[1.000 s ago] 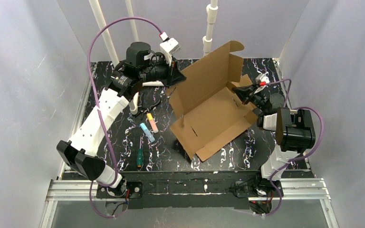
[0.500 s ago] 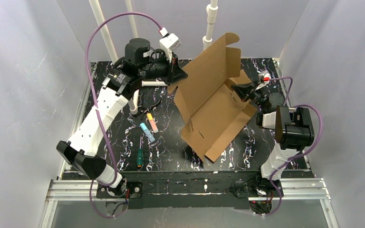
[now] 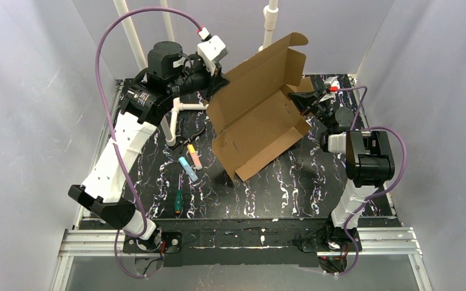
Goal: Fold the paper box
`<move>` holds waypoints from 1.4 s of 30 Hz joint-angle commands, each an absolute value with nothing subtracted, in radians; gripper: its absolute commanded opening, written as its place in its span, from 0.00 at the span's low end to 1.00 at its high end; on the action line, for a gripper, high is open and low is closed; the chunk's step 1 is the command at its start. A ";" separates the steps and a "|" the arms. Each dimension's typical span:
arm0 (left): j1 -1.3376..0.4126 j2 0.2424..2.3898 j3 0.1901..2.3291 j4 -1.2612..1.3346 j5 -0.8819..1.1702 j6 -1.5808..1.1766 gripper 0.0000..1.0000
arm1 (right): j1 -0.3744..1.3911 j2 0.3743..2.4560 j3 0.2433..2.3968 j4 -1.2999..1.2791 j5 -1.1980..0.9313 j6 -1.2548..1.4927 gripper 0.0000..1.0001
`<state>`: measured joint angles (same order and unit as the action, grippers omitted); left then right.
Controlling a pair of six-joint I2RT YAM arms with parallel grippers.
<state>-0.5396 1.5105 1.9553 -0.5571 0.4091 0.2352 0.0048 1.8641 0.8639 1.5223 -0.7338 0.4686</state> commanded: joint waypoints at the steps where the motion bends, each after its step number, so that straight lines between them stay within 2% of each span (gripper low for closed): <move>1: -0.541 1.449 1.990 -0.445 0.453 0.269 0.00 | 0.023 1.913 0.838 1.749 -0.729 0.493 0.01; 12: -0.639 1.476 2.014 -0.463 0.481 0.262 0.00 | 0.010 1.894 0.722 1.788 -0.731 0.473 0.01; 34: -0.653 1.384 1.902 -0.469 0.514 0.178 0.00 | -0.079 1.806 0.585 1.787 -0.868 0.459 0.01; 42: -0.653 1.405 1.921 -0.468 0.364 0.269 0.00 | -0.069 1.827 0.692 1.787 -0.827 0.527 0.01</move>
